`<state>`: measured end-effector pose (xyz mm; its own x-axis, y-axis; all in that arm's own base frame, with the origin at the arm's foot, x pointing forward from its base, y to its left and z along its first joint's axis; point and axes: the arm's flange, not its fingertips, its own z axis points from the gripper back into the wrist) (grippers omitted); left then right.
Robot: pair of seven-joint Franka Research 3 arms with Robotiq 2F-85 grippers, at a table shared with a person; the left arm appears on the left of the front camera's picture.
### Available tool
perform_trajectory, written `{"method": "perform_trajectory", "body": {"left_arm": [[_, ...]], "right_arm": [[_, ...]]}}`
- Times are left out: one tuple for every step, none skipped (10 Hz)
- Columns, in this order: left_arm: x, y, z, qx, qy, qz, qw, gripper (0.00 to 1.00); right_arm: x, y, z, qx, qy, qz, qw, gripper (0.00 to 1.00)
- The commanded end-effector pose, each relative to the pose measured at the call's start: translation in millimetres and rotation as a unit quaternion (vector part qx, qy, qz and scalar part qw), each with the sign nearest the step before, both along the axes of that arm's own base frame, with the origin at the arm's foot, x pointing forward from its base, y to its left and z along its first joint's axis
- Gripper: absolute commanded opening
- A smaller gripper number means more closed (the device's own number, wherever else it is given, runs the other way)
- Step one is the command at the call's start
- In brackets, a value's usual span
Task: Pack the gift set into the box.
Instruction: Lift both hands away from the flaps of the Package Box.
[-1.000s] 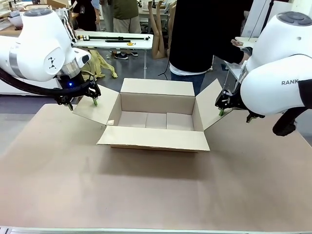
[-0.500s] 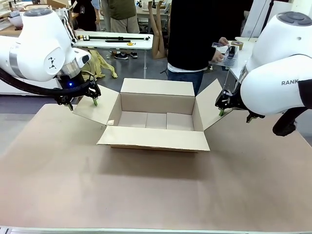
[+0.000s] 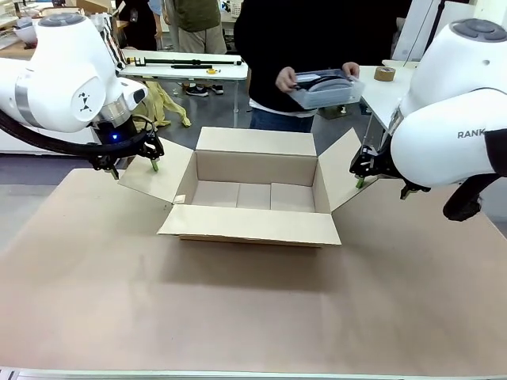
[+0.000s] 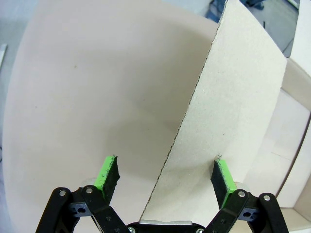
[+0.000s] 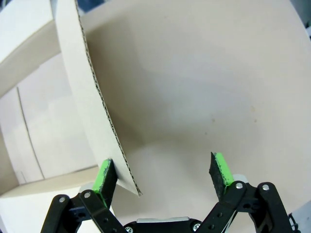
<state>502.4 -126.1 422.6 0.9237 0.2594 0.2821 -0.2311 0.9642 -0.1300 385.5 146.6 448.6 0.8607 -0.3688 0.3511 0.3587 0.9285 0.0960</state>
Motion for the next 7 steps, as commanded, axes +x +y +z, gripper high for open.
{"method": "perform_trajectory", "body": {"left_arm": [[-1.2,-1.9,1.4,0.009,0.001,0.011,1.000,1.00],[-1.2,-1.9,1.4,0.009,0.001,0.011,1.000,1.00],[-1.2,-1.9,1.4,0.009,0.001,0.011,1.000,1.00],[-1.2,-1.9,1.4,0.009,0.001,0.011,1.000,1.00],[-1.2,-1.9,1.4,0.009,0.001,0.011,1.000,1.00],[-1.2,-1.9,1.4,0.009,0.001,0.011,1.000,1.00],[-1.2,-1.9,1.4,0.009,0.001,0.011,1.000,1.00]], "right_arm": [[2.1,1.6,1.3,0.009,0.004,-0.006,1.000,1.00],[2.1,1.6,1.3,0.009,0.004,-0.006,1.000,1.00],[2.1,1.6,1.3,0.009,0.004,-0.006,1.000,1.00],[2.1,1.6,1.3,0.009,0.004,-0.006,1.000,1.00],[2.1,1.6,1.3,0.009,0.004,-0.006,1.000,1.00],[2.1,1.6,1.3,0.009,0.004,-0.006,1.000,1.00],[2.1,1.6,1.3,0.009,0.004,-0.006,1.000,1.00]]}}
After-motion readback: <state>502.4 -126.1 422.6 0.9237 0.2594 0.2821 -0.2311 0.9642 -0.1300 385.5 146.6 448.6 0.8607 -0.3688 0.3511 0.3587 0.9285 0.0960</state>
